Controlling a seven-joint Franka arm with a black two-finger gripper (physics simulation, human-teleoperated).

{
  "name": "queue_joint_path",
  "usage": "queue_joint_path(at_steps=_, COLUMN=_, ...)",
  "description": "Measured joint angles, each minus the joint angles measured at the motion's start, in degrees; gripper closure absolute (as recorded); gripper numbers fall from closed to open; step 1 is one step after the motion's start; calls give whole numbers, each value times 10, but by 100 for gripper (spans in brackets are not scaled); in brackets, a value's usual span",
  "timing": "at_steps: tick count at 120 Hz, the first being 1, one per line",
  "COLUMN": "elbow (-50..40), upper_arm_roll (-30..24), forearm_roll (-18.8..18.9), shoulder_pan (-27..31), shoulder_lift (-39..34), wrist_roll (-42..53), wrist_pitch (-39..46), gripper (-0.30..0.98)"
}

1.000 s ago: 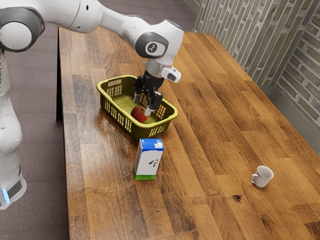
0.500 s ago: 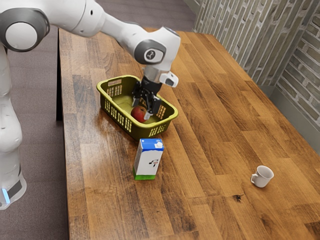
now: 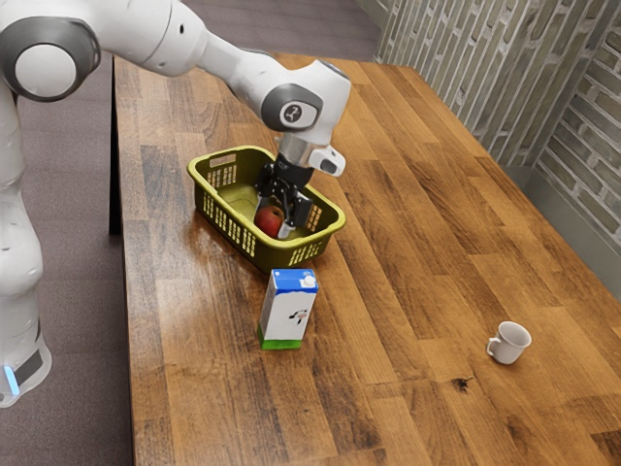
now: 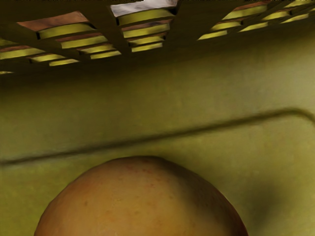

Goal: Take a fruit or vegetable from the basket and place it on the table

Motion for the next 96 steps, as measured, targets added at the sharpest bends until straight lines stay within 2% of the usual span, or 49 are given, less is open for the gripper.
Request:
queue_joint_path(at_steps=80, elbow=1, upper_arm_roll=1, forearm_roll=2, shoulder_pan=6, shoulder_lift=2, wrist_roll=-5, wrist_pitch=-1, gripper=30)
queue_joint_path(at_steps=96, elbow=29, upper_arm_roll=-2, forearm_roll=5, shoulder_pan=9, shoulder_lift=-13, wrist_roll=-6, wrist_pitch=-32, gripper=32)
